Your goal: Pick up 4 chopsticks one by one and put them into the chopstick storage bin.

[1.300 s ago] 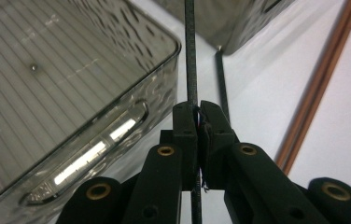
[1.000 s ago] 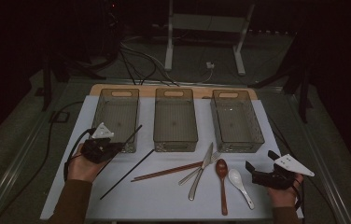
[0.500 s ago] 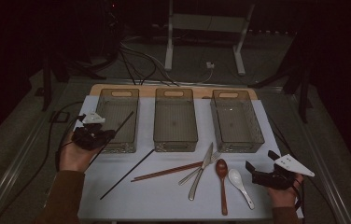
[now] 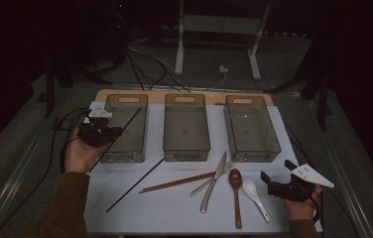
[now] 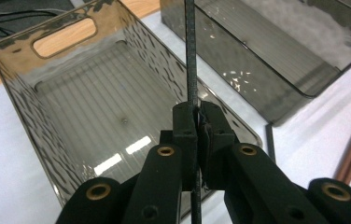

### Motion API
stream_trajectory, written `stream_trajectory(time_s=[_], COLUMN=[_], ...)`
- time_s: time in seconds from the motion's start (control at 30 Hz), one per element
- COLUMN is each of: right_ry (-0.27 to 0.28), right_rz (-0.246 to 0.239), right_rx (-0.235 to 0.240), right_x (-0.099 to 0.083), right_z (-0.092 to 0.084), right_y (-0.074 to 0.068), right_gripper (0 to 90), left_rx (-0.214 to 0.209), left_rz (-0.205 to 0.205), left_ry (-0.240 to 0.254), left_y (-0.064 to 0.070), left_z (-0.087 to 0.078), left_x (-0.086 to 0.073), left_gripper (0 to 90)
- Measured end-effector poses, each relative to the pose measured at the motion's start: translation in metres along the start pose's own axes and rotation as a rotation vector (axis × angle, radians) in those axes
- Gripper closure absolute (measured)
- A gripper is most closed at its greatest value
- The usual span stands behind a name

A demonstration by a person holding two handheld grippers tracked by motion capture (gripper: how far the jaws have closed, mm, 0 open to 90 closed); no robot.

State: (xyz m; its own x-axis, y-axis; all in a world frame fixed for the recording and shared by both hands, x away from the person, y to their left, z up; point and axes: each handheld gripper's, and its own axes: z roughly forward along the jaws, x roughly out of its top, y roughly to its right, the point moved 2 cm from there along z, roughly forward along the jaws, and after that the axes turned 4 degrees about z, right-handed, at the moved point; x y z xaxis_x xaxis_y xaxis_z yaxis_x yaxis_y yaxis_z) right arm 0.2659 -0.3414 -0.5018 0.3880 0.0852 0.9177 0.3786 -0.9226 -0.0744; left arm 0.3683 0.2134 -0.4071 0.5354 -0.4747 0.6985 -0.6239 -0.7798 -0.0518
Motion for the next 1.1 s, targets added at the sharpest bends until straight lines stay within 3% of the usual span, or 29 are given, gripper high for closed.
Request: stream_trajectory(time_s=[0.33, 1.1], right_ry=[-0.001, -0.001], right_rz=[-0.001, -0.004], right_rx=[0.000, 0.003], right_x=[0.000, 0.000], right_z=[0.000, 0.001], right_y=[-0.001, -0.001], right_gripper=[0.0, 0.0], left_rx=[0.026, 0.097], left_rz=[-0.022, -0.151], left_ry=[-0.022, -0.040], left_y=[-0.015, -0.044], left_z=[0.003, 0.020], left_x=[0.010, 0.023], left_gripper=[87.8, 87.8])
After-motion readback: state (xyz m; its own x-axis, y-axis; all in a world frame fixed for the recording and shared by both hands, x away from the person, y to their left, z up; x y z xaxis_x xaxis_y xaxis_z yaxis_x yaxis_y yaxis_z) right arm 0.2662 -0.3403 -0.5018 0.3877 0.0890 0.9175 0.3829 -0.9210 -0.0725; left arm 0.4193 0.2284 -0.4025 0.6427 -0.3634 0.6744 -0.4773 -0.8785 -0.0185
